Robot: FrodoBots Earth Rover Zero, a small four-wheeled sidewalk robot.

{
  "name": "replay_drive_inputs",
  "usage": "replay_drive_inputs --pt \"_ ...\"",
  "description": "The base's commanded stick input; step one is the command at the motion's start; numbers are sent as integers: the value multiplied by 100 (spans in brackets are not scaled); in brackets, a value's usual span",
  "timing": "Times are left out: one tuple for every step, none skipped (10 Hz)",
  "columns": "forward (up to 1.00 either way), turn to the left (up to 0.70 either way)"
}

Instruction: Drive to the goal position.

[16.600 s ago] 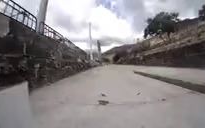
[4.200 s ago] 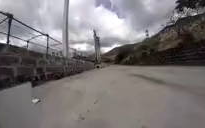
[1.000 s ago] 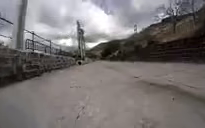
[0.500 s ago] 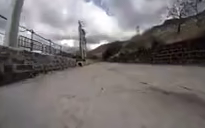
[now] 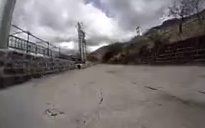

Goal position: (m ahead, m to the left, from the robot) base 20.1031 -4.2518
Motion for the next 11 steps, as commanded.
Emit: replay_drive_inputs --pt "100 0" --pt "100 0" --pt "100 0" --pt "100 0" --pt "100 0" --pt "100 0" --pt "100 0" --pt "100 0" --pt "100 0" --pt "100 0" --pt "100 0"
